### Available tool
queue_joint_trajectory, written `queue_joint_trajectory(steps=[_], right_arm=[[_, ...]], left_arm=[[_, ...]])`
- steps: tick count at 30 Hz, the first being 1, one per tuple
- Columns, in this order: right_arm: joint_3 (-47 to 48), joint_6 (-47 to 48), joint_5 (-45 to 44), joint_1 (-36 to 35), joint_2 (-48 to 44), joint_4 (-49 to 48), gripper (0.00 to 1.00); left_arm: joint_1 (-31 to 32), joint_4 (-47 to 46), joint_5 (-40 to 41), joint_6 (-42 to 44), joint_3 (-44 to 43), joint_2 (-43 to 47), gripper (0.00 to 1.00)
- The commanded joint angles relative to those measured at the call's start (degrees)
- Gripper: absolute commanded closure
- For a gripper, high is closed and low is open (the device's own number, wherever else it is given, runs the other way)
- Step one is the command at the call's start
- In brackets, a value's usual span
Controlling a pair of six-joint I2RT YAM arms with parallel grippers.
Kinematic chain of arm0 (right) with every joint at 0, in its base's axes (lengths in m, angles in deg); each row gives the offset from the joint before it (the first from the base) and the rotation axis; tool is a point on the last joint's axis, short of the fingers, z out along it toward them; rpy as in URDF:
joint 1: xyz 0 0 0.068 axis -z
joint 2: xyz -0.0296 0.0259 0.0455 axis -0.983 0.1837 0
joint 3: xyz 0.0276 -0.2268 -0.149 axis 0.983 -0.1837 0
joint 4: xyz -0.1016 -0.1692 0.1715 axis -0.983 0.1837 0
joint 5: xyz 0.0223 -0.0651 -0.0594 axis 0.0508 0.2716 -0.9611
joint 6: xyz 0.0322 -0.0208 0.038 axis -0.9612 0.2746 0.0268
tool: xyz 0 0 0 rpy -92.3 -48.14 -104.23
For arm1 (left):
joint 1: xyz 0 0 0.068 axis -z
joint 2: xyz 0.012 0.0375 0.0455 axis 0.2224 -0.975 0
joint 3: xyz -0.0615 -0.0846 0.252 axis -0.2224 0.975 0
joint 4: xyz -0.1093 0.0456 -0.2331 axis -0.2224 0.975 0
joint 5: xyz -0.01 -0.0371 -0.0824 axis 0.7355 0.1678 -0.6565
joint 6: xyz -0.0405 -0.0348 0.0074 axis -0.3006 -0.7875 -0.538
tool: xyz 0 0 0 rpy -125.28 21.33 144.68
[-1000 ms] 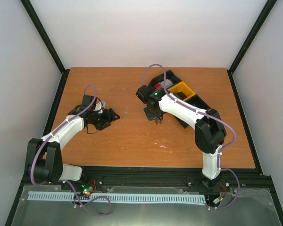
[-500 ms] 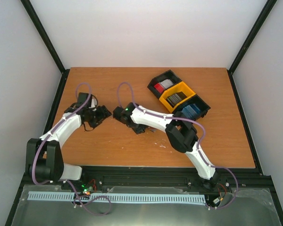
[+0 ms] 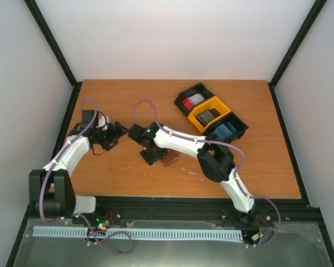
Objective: Put the credit cards into the card holder
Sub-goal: Turn over the card holder at the center of the board.
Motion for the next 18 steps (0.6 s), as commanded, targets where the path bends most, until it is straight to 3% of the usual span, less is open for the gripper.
queue_joint_trajectory(steps=[1,6,9,14,18], right_arm=[[-3.43,0.26,11.49,1.24,-7.28,-7.65,0.50],[-15.02,-6.38,9.73,7.32,-18.66,-17.77,0.51],[-21.70,-11.29,5.20,12.95,-23.12,-18.78,0.53],[-24.38,-10.03,-7.94,16.16,-19.76,-12.62,0.58],[-24.92,-8.24,-6.03,16.02,-16.91,-11.51,0.60]], left_arm=[[-0.10,-2.95,-8.85,3.31,2.57,-0.17,0.14],[1.85,-7.00,-14.52,2.42,5.87,-1.32,0.15],[5.92,-7.29,-12.78,1.31,5.25,-3.92,0.16],[9.17,-7.68,-10.18,0.94,4.45,-8.19,0.17],[9.80,-7.08,-10.24,3.09,3.36,-10.85,0.17]])
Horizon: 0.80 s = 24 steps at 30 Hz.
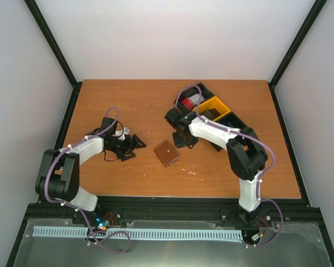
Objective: Put the credit cards into the card holder
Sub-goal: Turn over the card holder at the center of the board, then close the card holder at the center of the board.
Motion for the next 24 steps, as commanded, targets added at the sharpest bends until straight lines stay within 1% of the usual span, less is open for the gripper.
queue_joint_trajectory(steps=[1,3,7,12,15,20,24], right_arm=[[-1.30,1.39,-0.58,-1.70,3.42,2.50,0.60],[-0.98,2.97,2.94,-2.81,3.96,2.21,0.61],[-2.26,6.02,14.73,-4.47,2.87,-2.68,0.60],[-2.57,7.96,22.02,-5.17,2.74,-8.12,0.57],[-2.49,7.36,22.41,-5.19,3.55,-10.28,0.56],[-4.29,8.24,18.06,-6.45,3.78,-12.03,0.56],[-6.26,11.30,17.17,-8.52,2.56,-13.71,0.54]], left_arm=[[0.66,-0.68,0.04,2.20,-2.84,-2.76,0.17],[1.05,-0.29,-0.88,3.32,-3.40,-4.22,0.17],[1.36,0.26,-1.68,5.18,-4.51,-6.03,0.17],[1.36,1.71,-1.56,7.61,-6.50,-8.66,0.17],[1.36,2.50,-1.56,9.07,-7.45,-10.26,0.19],[1.45,3.74,-1.37,9.95,-7.90,-11.71,0.21],[1.75,5.33,-1.12,9.24,-7.37,-13.02,0.28]])
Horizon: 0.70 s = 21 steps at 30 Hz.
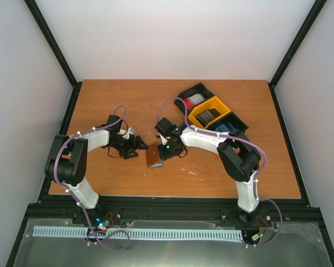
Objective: Put the credit cards into the card holder
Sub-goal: Close the card holder at the center of the board.
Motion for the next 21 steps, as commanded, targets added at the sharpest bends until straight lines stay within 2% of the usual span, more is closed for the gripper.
queue_joint_trajectory(steps=[1,10,17,21], right_arm=[[-2.58,4.06,-1.14,-2.71,-2.33,-3.12,0.54],[-4.46,6.04,-9.19,-3.61,-1.36,-9.39,0.51],[-5.84,-1.04,-16.35,-3.61,-1.55,-13.93,0.53],[-6.38,-4.82,-19.93,-3.54,-2.28,-12.90,0.59]], left_arm=[[0.70,2.64,-0.09,1.20,-1.14,-1.61,0.29],[1.64,3.00,1.20,1.36,-1.76,-3.69,0.31],[2.22,4.07,3.51,1.60,-1.96,-4.79,0.31],[2.69,4.34,4.09,1.73,-2.11,-5.28,0.33]])
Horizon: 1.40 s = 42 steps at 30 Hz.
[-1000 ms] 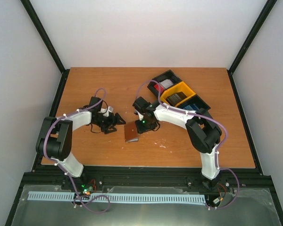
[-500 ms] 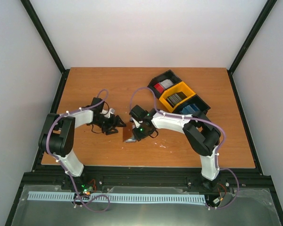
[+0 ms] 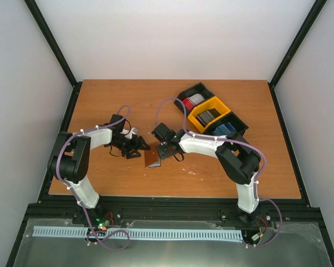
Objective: Put the credit cards into the card holder
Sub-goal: Close the card holder at the center of the board.
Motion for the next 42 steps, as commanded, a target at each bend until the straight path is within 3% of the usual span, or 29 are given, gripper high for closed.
queue_joint_trajectory(steps=[1,5,12,17,25,29,33,42], right_arm=[[-1.04,-5.48,-5.63,0.21,-1.47,-0.63,0.61],[-2.48,-7.48,-4.75,0.22,-3.58,-0.45,0.73],[-4.09,-13.01,-6.48,1.00,-6.32,1.72,0.76],[-5.74,-17.47,-4.90,3.39,-8.57,3.19,0.67],[-5.68,-19.02,12.01,7.23,-10.17,1.17,0.53],[-5.55,-19.27,14.40,7.70,-9.66,1.96,0.54],[-5.89,-16.61,18.91,7.78,-9.27,-0.24,0.59],[-2.60,-13.44,19.46,7.70,-5.44,2.18,0.55]], left_arm=[[1.29,2.78,4.62,1.47,-0.16,-2.98,0.34],[2.98,3.47,6.62,0.78,-1.08,-3.90,0.38],[5.03,3.56,12.79,-3.61,-1.84,-4.87,0.45],[6.39,2.96,17.45,-7.43,-1.67,-4.88,0.44],[11.39,5.06,23.45,-11.08,-0.74,-4.90,0.40],[13.07,5.13,25.24,-12.52,1.43,-5.34,0.39],[14.52,5.16,27.14,-13.98,1.96,-6.30,0.45],[17.23,6.65,32.12,-15.94,1.70,-9.19,0.47]])
